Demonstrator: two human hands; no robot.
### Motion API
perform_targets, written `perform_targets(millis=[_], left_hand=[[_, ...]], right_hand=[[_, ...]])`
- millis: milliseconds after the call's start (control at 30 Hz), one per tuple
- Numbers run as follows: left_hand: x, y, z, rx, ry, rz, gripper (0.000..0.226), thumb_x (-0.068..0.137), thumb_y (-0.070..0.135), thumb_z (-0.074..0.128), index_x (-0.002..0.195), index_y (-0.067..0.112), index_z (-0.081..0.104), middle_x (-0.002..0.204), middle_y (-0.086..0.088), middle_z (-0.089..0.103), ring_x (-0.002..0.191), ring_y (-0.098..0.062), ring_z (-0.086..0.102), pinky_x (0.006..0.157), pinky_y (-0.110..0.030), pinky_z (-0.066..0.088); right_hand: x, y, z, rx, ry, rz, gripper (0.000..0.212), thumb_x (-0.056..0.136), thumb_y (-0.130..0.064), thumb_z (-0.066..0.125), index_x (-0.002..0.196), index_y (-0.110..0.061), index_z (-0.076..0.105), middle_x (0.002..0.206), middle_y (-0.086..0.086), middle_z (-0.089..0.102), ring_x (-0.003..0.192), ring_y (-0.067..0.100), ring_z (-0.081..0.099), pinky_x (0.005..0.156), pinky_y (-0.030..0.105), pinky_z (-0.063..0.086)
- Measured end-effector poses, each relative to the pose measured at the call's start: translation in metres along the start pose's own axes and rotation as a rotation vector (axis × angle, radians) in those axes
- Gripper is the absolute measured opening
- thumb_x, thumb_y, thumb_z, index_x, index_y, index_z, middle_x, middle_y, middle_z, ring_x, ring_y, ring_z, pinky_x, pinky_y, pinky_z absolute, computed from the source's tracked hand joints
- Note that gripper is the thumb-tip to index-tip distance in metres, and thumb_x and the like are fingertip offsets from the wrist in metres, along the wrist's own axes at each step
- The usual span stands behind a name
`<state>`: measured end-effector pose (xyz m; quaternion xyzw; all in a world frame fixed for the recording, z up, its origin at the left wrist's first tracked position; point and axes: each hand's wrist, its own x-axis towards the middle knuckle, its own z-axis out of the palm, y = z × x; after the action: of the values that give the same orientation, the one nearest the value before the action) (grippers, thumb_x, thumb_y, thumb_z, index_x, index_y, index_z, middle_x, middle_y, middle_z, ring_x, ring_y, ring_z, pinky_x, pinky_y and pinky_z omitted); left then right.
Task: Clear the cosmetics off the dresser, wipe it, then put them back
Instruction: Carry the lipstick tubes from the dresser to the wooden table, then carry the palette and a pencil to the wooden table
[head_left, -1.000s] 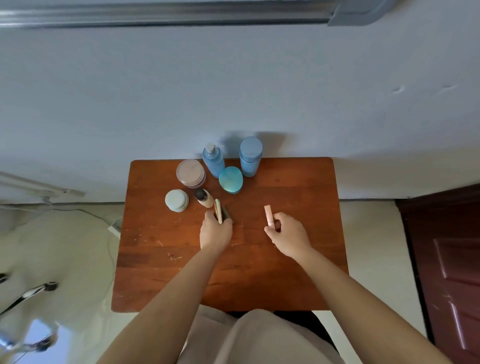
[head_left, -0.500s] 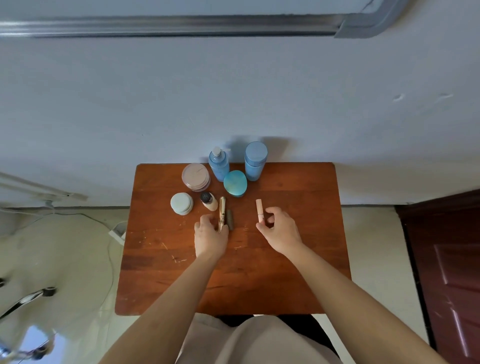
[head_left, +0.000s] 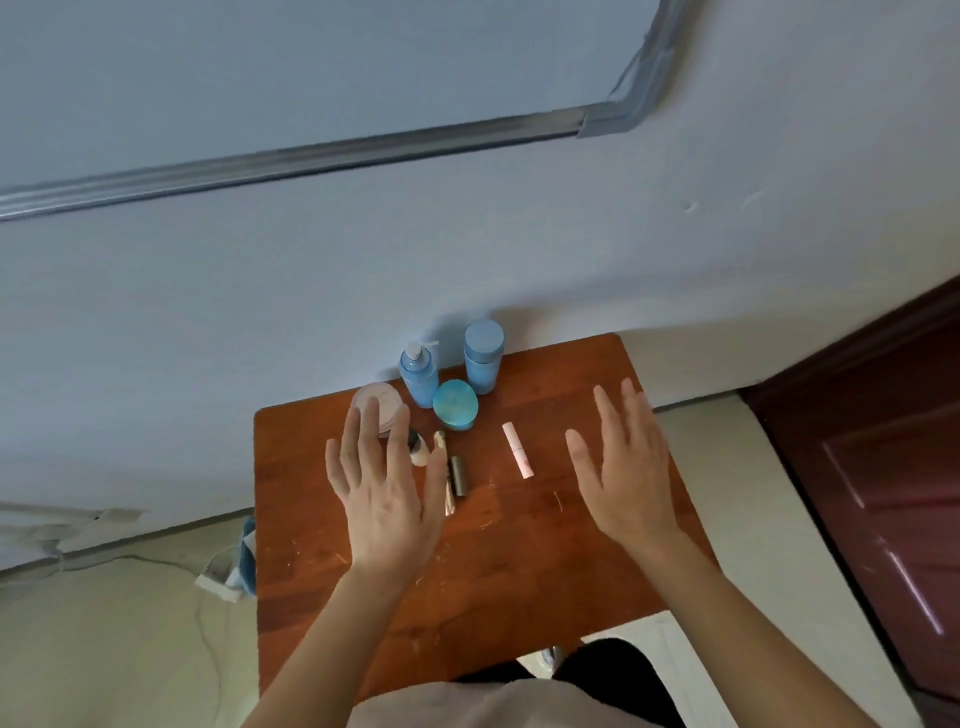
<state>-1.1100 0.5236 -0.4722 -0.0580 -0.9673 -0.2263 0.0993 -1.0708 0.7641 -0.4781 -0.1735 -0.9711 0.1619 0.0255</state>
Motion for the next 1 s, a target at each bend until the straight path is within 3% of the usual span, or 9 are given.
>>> perform_targets(millis=[133,267,367,533,700,1000], left_hand=[[0.014,0.004,0.007,-0.013,-0.111,0.123,0.057,0.100,0.047,0.036,0.151,0.022,0.029,0.164,-0.004,0.009,0.152,-0.023,-0.001,0.120,-0.056,0.006],[0.023,0.043,0.007,-0.039,-0.158,0.447,0.059,0.100,0.046,0.039,0.150,0.017,0.034,0.163,-0.010,0.012,0.151,-0.028,0.002,0.118,-0.060,0.009],[0.026,0.094,-0.003,-0.118,-0.124,0.647,0.057,0.100,0.044,0.039,0.148,0.014,0.039,0.162,-0.014,0.017,0.151,-0.032,0.007,0.116,-0.062,0.014],[-0.003,0.211,-0.035,-0.313,-0.089,0.903,0.056,0.103,0.043,0.034,0.150,0.012,0.031,0.162,-0.016,0.013,0.151,-0.033,0.008,0.116,-0.061,0.015],[-0.103,0.319,-0.074,-0.540,-0.023,1.157,0.053,0.102,0.037,0.039,0.148,0.009,0.037,0.159,-0.019,0.023,0.149,-0.033,0.018,0.116,-0.056,0.021],[-0.403,0.423,-0.123,-0.721,-0.117,1.573,0.053,0.100,0.035,0.046,0.145,0.007,0.043,0.156,-0.024,0.026,0.145,-0.038,0.025,0.112,-0.058,0.026]], right_hand=[[-0.031,0.004,-0.012,-0.112,0.094,0.060,0.067,0.099,-0.056,0.029,0.157,-0.026,0.015,0.166,0.008,0.000,0.153,0.027,-0.005,0.122,0.049,0.005],[-0.078,0.030,-0.045,-0.089,0.237,0.181,0.067,0.099,-0.051,0.036,0.157,-0.023,0.017,0.165,0.012,-0.003,0.152,0.030,-0.003,0.122,0.052,0.007],[-0.116,0.057,-0.082,-0.097,0.406,0.290,0.065,0.099,-0.049,0.035,0.156,-0.019,0.025,0.164,0.015,0.005,0.152,0.032,0.003,0.121,0.054,0.011],[-0.192,0.097,-0.151,-0.153,0.675,0.461,0.064,0.099,-0.048,0.037,0.154,-0.016,0.027,0.163,0.016,0.009,0.152,0.034,0.004,0.122,0.052,0.007],[-0.311,0.129,-0.199,-0.210,0.885,0.609,0.065,0.098,-0.041,0.048,0.154,-0.013,0.030,0.163,0.017,0.009,0.152,0.034,0.006,0.120,0.057,0.012],[-0.632,0.176,-0.236,-0.372,1.087,0.929,0.065,0.098,-0.043,0.047,0.152,-0.010,0.032,0.161,0.022,0.014,0.150,0.038,0.013,0.117,0.059,0.019]])
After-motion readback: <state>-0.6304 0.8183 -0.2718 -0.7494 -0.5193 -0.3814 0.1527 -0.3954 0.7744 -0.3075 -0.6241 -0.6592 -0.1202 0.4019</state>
